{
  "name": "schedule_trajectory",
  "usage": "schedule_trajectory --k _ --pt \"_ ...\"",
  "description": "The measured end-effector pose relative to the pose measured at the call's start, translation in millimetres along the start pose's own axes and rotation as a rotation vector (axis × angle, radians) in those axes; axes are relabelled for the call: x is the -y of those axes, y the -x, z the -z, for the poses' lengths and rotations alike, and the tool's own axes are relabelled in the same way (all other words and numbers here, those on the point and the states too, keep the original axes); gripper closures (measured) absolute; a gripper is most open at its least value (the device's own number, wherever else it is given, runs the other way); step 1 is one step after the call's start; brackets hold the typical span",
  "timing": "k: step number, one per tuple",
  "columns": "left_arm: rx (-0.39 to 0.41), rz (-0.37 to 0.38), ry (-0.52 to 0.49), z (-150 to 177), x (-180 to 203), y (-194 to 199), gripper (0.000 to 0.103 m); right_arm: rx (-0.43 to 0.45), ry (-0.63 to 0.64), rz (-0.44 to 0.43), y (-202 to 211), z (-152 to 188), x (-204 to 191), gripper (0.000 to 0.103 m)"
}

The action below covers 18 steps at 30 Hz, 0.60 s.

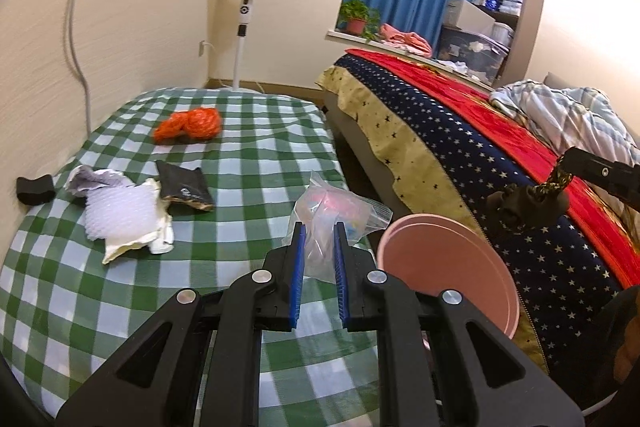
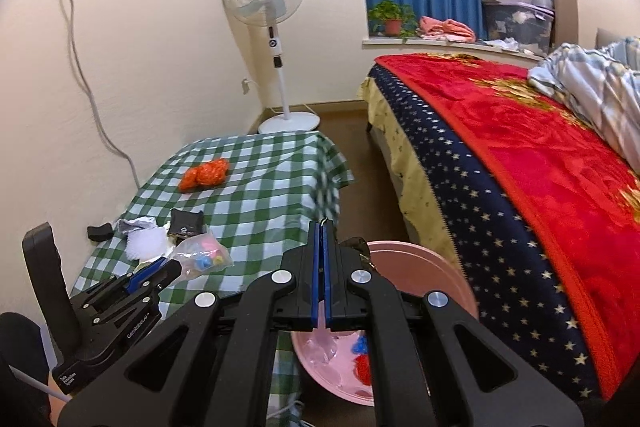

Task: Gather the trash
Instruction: 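Carry the wrapper in the right tool while the left tool carries the clear bag to the bin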

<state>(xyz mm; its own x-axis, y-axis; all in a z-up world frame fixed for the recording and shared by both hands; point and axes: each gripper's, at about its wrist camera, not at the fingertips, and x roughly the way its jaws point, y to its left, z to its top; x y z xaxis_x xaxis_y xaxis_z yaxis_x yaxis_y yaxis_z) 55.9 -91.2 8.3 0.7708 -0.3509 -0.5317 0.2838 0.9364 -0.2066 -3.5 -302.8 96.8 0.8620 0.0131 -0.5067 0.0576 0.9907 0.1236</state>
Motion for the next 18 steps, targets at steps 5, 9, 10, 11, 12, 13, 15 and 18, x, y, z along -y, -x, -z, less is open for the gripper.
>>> schedule_trajectory --k 5,9,10,11,12,13,15,18 --pt "-0.007 0.015 -0.012 1 11 -4 0.089 0.0 -0.032 0.029 -1 6 18 0.101" --pt "-0.013 0.03 -0.027 3 20 -8 0.089 -0.002 -0.056 0.052 -5 12 31 0.101" --pt "-0.013 0.032 -0.034 3 23 -10 0.089 -0.001 -0.061 0.057 -6 13 33 0.101" --pt "-0.014 0.033 -0.039 3 25 -11 0.089 0.0 -0.064 0.064 -8 13 35 0.101" --pt "-0.015 0.034 -0.043 4 27 -11 0.089 0.002 -0.068 0.071 -8 14 37 0.101" --pt "-0.015 0.036 -0.048 4 29 -12 0.089 0.001 -0.073 0.075 -9 15 38 0.101" --pt "-0.018 0.04 -0.057 4 33 -16 0.089 0.0 -0.085 0.084 -12 16 41 0.101" --pt "-0.024 0.048 -0.066 5 39 -20 0.089 0.002 -0.085 0.103 -14 18 44 0.101"
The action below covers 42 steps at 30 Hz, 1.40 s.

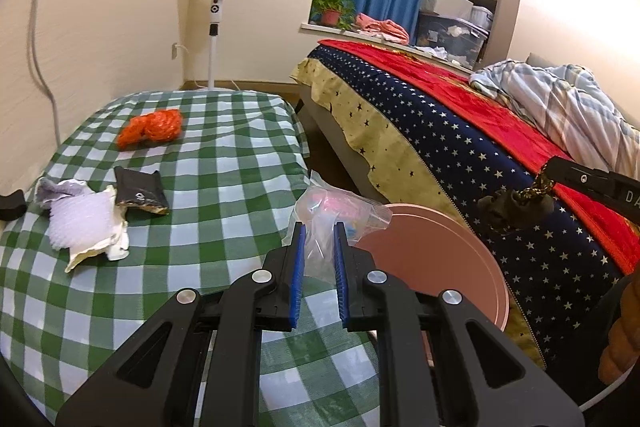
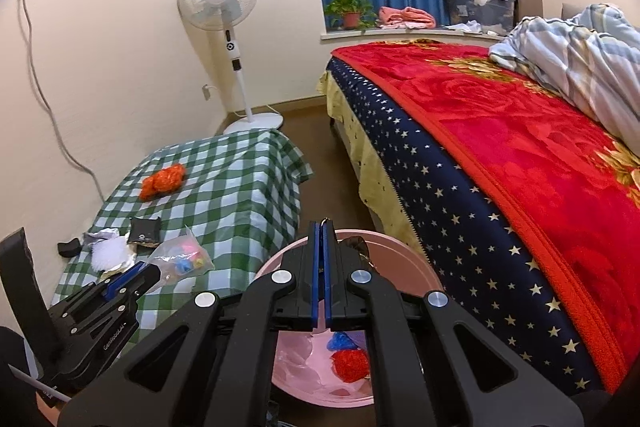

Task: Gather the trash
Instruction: 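Carry the wrapper in the right tool while the left tool carries the clear bag to the bin, then open the right tool over the pink bin while the left tool releases the clear bag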

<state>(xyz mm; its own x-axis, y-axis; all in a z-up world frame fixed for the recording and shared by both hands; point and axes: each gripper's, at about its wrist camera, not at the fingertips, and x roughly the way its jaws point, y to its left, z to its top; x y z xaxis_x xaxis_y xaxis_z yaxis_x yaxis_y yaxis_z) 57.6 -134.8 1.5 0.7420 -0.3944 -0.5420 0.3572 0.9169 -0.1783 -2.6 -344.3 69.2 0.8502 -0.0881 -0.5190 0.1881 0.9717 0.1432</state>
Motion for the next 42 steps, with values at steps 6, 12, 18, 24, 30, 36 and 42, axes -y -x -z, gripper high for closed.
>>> schedule_trajectory --k 6,12,18,24,30,36,42 --pt "-0.01 0.019 -0.014 0 11 -11 0.089 0.001 -0.009 0.035 -4 3 5 0.101" --pt "-0.02 0.035 -0.028 1 22 -18 0.089 0.001 -0.04 0.065 -6 3 13 0.101" --pt "-0.037 0.054 -0.044 5 31 -26 0.089 0.002 -0.058 0.083 -8 3 19 0.101" --pt "-0.051 0.073 -0.055 9 38 -33 0.089 -0.005 -0.06 0.096 -11 3 20 0.101" --pt "-0.064 0.084 -0.052 10 43 -39 0.089 -0.01 -0.063 0.104 -13 3 22 0.101" --pt "-0.075 0.097 -0.057 11 50 -45 0.089 -0.009 -0.068 0.113 -13 4 25 0.101" --pt "-0.078 0.104 -0.058 10 55 -47 0.089 -0.01 -0.073 0.116 -12 4 26 0.101"
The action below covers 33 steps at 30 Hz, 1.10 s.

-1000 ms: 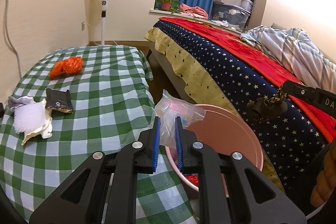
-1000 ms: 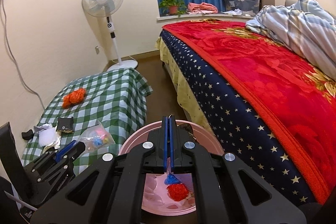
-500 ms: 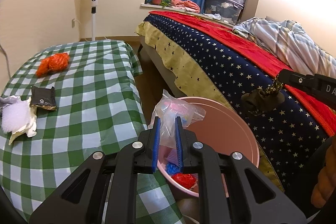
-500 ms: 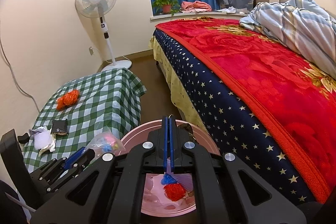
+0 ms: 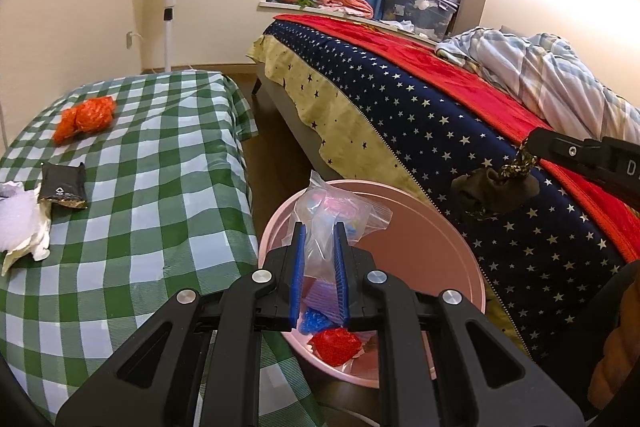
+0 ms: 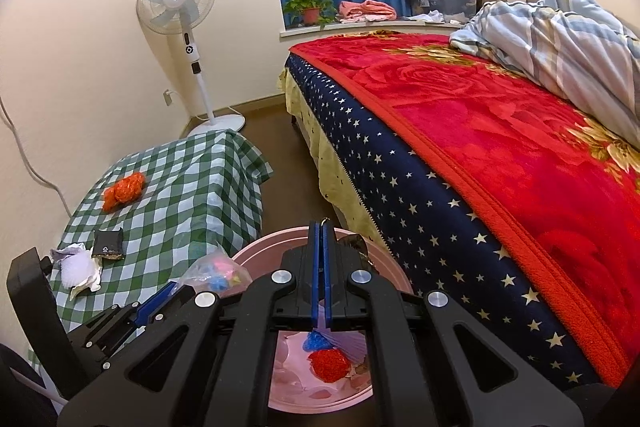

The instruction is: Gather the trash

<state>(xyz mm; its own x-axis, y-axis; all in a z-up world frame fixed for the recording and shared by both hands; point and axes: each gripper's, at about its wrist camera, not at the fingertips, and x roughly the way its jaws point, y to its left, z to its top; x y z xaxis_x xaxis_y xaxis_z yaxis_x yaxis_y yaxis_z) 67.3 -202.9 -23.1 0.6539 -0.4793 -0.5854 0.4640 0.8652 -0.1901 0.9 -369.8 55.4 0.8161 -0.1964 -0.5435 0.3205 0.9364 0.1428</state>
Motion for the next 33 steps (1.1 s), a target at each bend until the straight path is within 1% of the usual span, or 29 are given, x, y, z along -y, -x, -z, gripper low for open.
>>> schedule_trajectory --k 5,7,8,9,10,11,12,13,20,33 --pt "-0.001 0.005 0.0 -1 1 0 0.089 -0.002 -0.003 0.001 0 0 2 0.101" --pt "-0.007 0.016 0.006 0 1 -2 0.088 -0.008 -0.006 0.002 -1 0 3 0.097" --pt "-0.009 0.018 0.009 0 2 -3 0.086 -0.007 -0.006 0.01 -1 1 3 0.097" --pt "-0.013 0.02 0.013 1 3 -4 0.077 -0.008 -0.007 0.013 0 1 4 0.093" --pt "-0.014 0.019 0.016 2 2 -4 0.067 -0.009 -0.007 0.014 0 1 4 0.087" --pt "-0.007 0.01 0.02 2 1 -3 0.066 -0.008 -0.006 0.018 0 1 4 0.081" --pt "-0.004 0.007 0.021 2 0 -1 0.066 -0.005 -0.005 0.022 1 1 4 0.072" --pt "-0.002 0.008 0.022 2 0 0 0.066 -0.001 -0.005 0.029 2 1 4 0.065" --pt "0.013 -0.004 0.022 1 -8 11 0.066 0.01 0.009 0.028 5 2 0 0.064" --pt "0.064 -0.044 0.049 -3 -35 42 0.066 0.023 0.077 0.001 12 9 -24 0.064"
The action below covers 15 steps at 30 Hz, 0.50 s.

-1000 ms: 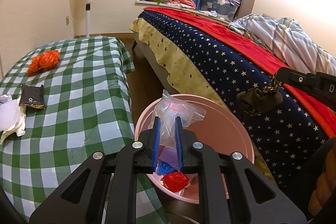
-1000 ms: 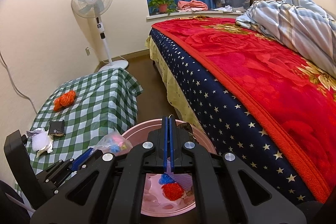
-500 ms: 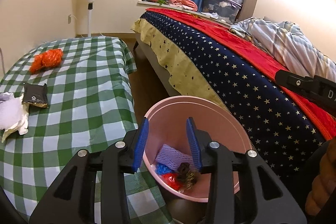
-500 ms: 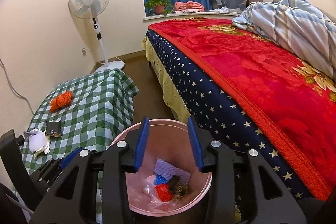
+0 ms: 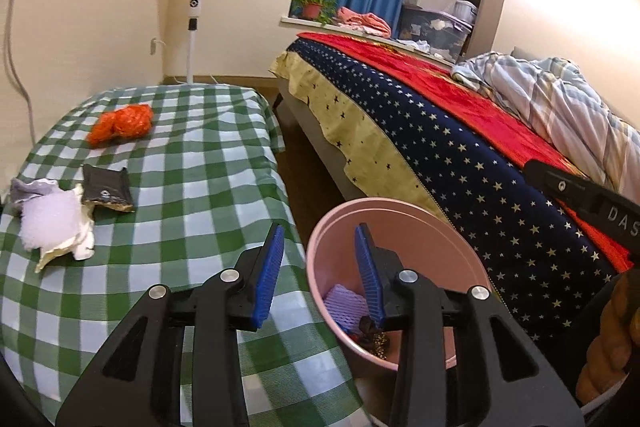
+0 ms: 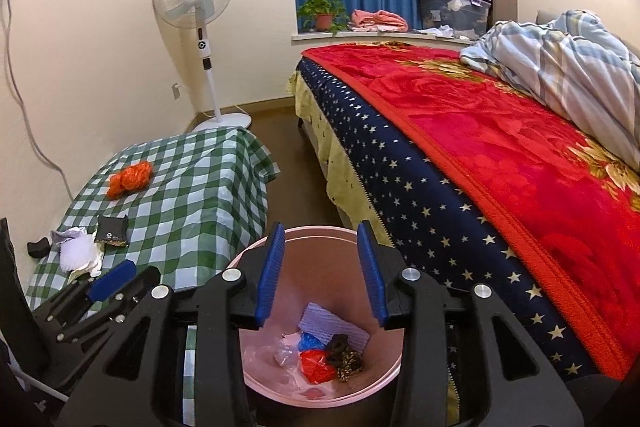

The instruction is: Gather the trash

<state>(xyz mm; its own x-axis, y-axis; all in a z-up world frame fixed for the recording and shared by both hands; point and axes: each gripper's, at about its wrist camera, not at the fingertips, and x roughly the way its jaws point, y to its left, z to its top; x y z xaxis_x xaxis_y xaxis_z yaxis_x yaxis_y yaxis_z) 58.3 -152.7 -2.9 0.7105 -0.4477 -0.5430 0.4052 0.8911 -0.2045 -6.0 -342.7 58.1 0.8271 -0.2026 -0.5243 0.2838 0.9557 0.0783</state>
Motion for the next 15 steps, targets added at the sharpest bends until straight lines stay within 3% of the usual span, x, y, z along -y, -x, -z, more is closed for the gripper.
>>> schedule_trajectory --k 15 --pt "0.037 -0.084 0.042 -1 -40 19 0.067 0.003 0.04 -0.048 -1 4 -28 0.064"
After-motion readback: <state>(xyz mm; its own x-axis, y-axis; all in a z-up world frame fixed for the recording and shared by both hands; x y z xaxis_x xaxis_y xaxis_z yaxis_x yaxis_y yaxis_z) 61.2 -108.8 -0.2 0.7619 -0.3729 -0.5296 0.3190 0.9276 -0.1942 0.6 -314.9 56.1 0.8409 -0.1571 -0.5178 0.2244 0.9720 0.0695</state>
